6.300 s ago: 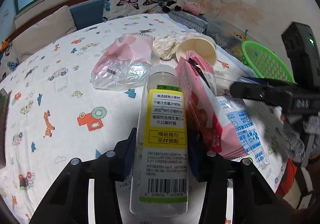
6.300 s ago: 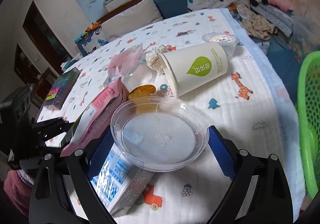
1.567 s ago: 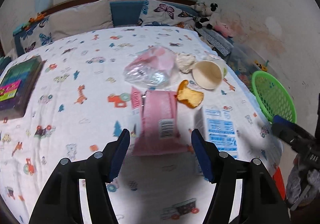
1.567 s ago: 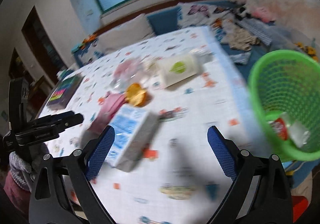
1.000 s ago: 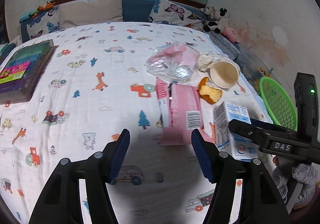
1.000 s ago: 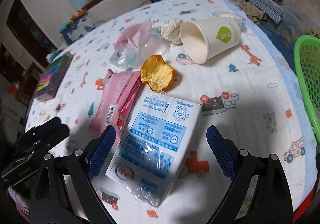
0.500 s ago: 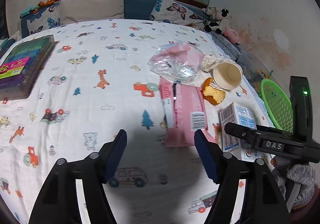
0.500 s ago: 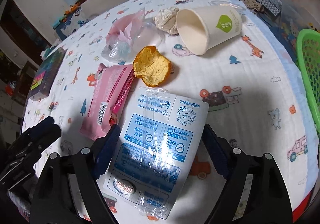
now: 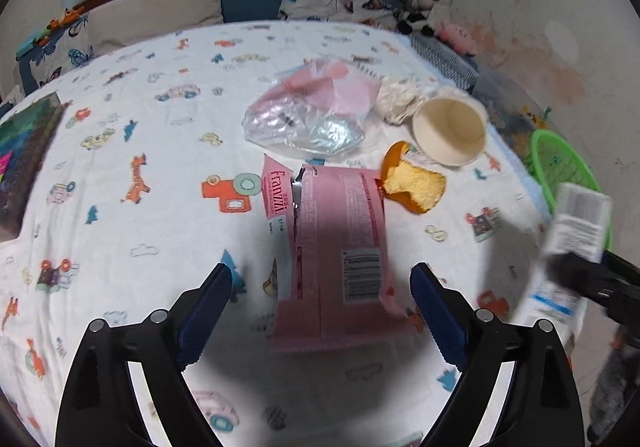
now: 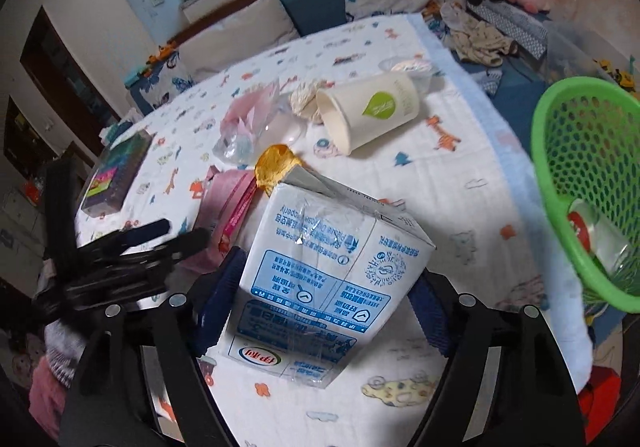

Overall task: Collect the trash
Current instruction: 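Grasp the blue-white milk carton with the right tool while the left tool reaches the pink package, then drop the milk carton into the basket with the right tool while the left lifts the pink package, then carry the pink package over the green basket and open the left tool, then move both tools back over the bed toward the orange peel and white cup, then grasp the orange peel with the left tool while the right tool grasps the white paper cup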

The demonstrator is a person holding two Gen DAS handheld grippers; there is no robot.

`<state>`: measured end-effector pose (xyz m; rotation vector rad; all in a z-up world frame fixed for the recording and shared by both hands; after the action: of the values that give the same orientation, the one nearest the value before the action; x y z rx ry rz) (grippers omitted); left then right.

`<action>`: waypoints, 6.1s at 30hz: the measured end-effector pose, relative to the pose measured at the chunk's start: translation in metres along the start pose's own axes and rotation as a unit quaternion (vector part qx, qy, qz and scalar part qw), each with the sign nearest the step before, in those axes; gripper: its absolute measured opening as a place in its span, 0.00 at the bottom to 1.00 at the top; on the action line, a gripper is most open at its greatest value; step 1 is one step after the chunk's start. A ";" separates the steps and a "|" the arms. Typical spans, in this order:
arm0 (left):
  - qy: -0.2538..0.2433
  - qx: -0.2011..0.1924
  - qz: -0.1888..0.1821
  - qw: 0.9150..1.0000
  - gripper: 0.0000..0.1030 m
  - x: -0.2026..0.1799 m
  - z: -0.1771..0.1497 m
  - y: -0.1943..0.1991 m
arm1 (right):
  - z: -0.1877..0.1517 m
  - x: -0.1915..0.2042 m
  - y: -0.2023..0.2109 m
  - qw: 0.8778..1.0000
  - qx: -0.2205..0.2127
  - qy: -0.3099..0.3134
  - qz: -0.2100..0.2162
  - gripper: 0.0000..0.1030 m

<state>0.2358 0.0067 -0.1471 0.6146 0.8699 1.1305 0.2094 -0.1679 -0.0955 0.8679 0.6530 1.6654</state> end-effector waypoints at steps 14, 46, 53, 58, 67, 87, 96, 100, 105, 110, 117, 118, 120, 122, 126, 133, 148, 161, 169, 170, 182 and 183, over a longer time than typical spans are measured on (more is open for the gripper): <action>-0.003 0.019 0.028 0.999 0.69 -0.001 0.004 -0.026 | 0.003 -0.025 0.031 0.999 -0.041 0.010 -0.023 0.75; -0.066 -0.031 -0.073 0.995 0.33 -0.094 0.017 0.050 | 0.049 -0.226 0.054 0.981 -0.091 -0.066 -0.159 0.75; -0.089 -0.014 -0.086 0.992 0.33 -0.132 0.029 0.027 | 0.060 -0.270 0.017 0.976 -0.074 -0.065 -0.194 0.75; -0.103 0.001 -0.091 0.991 0.33 -0.154 0.034 0.010 | 0.072 -0.285 -0.005 0.976 -0.069 -0.069 -0.194 0.77; -0.139 0.023 -0.117 0.983 0.33 -0.206 0.043 -0.021 | 0.080 -0.291 0.006 0.976 -0.082 -0.062 -0.190 0.81; -0.218 0.093 -0.175 0.956 0.35 -0.353 0.040 -0.104 | 0.031 -0.318 0.108 0.965 -0.141 -0.094 -0.199 0.81; -0.222 0.098 -0.193 0.951 0.62 -0.386 0.032 -0.120 | 0.015 -0.328 0.118 0.963 -0.145 -0.111 -0.199 0.81; -0.218 0.091 -0.206 0.949 0.73 -0.387 0.031 -0.117 | 0.010 -0.329 0.120 0.963 -0.145 -0.118 -0.196 0.81; -0.208 0.079 -0.204 0.953 0.74 -0.375 0.029 -0.105 | 0.005 -0.321 0.121 0.964 -0.144 -0.116 -0.190 0.81; -0.202 0.052 -0.186 0.960 0.74 -0.348 0.029 -0.082 | 0.004 -0.305 0.120 0.968 -0.144 -0.108 -0.175 0.81; -0.166 0.017 -0.151 0.974 0.74 -0.289 0.028 -0.054 | 0.007 -0.270 0.108 0.975 -0.138 -0.085 -0.154 0.81; -0.162 0.013 -0.143 0.976 0.74 -0.279 0.028 -0.051 | 0.008 -0.264 0.106 0.975 -0.138 -0.081 -0.152 0.81; -0.149 0.004 -0.130 0.980 0.74 -0.259 0.029 -0.044 | 0.010 -0.256 0.103 0.977 -0.136 -0.076 -0.147 0.81; -0.137 -0.002 -0.117 0.984 0.74 -0.240 0.030 -0.039 | 0.012 -0.245 0.098 0.978 -0.134 -0.070 -0.141 0.81; -0.120 -0.021 -0.080 0.989 0.74 -0.199 0.031 -0.029 | 0.018 -0.222 0.091 0.981 -0.132 -0.054 -0.130 0.81; -0.064 -0.045 -0.022 0.997 0.74 -0.118 0.038 -0.018 | 0.024 -0.191 0.076 0.986 -0.124 -0.031 -0.112 0.81; -0.032 -0.023 0.030 0.999 0.80 -0.064 0.044 -0.055 | 0.033 -0.134 0.040 0.992 -0.100 0.017 -0.080 0.81; -0.020 -0.028 0.021 0.999 0.48 -0.062 0.048 -0.067 | 0.049 -0.108 0.012 0.996 -0.068 0.033 -0.050 0.81; -0.019 -0.038 0.007 0.999 0.32 -0.062 0.049 -0.058 | 0.061 -0.084 -0.008 0.998 -0.047 0.048 -0.007 0.81; -0.018 -0.038 0.005 0.999 0.30 -0.062 0.049 -0.057 | 0.062 -0.080 -0.011 0.998 -0.046 0.053 -0.005 0.81; 0.003 -0.029 -0.020 0.999 0.26 -0.052 0.038 -0.042 | 0.083 -0.039 -0.066 0.990 -0.024 0.138 0.022 0.90; 0.004 -0.028 -0.023 0.999 0.26 -0.051 0.037 -0.041 | 0.085 -0.037 -0.071 0.989 -0.023 0.144 0.020 0.90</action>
<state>0.2789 -0.0551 -0.1459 0.5418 0.8527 1.1137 0.3236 -0.1869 -0.1099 0.6161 0.7947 1.8531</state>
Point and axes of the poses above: each gripper's, at about its wrist camera, not at the fingertips, and y roughly against the way its jaws point, x to its left, z to its top, the point moved 9 cm from there along -y, roughly the way its jaws point, and after that the axes turned 8 degrees about -z, right-handed, at the moved point
